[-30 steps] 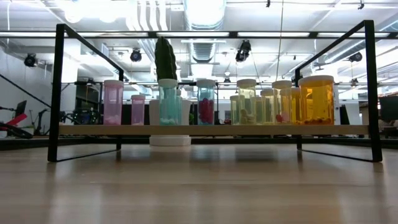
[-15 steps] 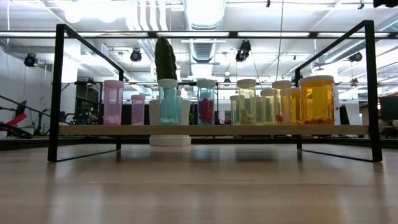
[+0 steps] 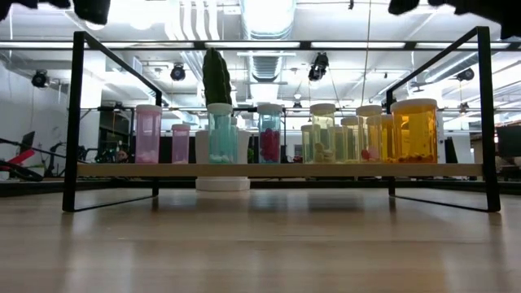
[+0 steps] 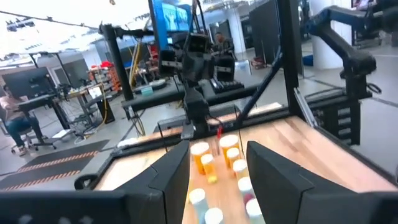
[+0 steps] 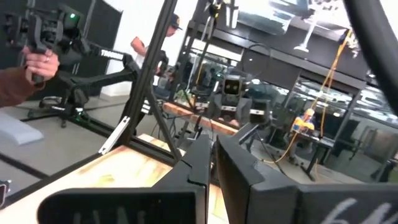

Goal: Pick and place medicine bottles onto shelf by color
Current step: Return to Home Position

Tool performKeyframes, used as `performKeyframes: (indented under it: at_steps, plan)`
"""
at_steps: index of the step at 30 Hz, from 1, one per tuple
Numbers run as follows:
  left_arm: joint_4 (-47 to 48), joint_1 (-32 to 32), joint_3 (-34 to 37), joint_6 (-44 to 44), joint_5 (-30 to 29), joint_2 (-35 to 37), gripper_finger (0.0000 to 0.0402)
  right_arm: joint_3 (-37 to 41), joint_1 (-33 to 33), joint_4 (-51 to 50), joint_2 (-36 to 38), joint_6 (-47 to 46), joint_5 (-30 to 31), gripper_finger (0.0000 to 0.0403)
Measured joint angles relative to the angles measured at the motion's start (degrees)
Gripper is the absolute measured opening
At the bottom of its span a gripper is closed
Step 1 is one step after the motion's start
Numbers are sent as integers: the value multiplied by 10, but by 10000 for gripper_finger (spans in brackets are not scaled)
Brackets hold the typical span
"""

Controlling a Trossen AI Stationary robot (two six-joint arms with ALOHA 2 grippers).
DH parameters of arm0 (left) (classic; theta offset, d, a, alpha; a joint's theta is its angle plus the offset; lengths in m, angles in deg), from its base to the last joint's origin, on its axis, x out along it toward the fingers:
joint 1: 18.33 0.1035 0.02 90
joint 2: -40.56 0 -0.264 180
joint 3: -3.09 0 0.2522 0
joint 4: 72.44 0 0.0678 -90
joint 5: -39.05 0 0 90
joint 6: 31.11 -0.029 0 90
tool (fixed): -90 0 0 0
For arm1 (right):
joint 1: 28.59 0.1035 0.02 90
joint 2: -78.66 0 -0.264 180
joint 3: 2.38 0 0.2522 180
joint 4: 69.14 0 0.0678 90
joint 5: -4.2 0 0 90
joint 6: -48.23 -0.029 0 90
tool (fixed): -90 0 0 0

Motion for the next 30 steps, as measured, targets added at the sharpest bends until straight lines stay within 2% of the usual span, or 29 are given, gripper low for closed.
performKeyframes:
  at_steps: [10, 21, 25, 30]
  plan:
    - [-47, 0, 87, 1, -8, 100, 143, 70, -13, 17, 93, -46, 0, 18]
    - [-51, 0, 138, -2, -21, 216, 143, 113, -13, 16, 162, -57, 0, 18]
    - [-51, 0, 154, -11, -21, 245, 143, 122, -13, 15, 175, -57, 0, 18]
    - [-50, 0, 160, -11, -30, 243, 143, 136, -13, 15, 192, -57, 0, 18]
